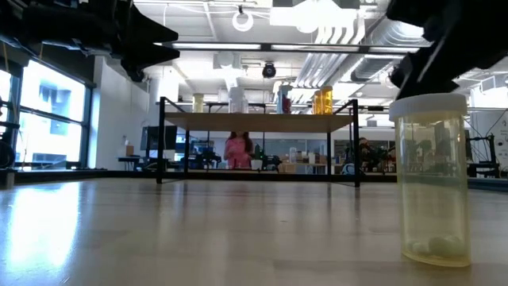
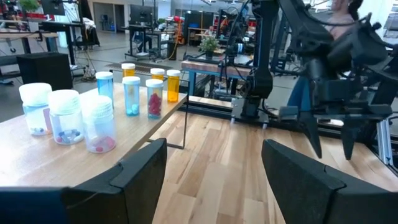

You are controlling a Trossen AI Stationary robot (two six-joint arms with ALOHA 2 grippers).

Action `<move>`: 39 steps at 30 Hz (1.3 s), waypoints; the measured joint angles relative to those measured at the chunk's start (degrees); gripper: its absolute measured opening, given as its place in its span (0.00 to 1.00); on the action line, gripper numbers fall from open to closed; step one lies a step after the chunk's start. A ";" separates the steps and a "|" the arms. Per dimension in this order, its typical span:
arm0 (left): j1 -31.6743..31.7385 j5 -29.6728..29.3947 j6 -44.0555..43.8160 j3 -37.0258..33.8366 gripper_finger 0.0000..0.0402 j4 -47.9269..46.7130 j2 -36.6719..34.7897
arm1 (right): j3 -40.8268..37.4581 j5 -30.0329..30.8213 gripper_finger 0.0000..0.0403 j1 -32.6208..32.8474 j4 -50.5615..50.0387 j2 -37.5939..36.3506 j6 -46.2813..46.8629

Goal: Pick and place medicine bottles onto shelf by color
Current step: Put the yellow pill bottle on the shelf aligned with the yellow pill bottles

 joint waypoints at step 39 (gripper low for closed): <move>-0.01 0.04 -1.95 0.00 0.63 -0.40 0.00 | -6.01 13.07 0.50 15.11 50.32 27.64 -4.37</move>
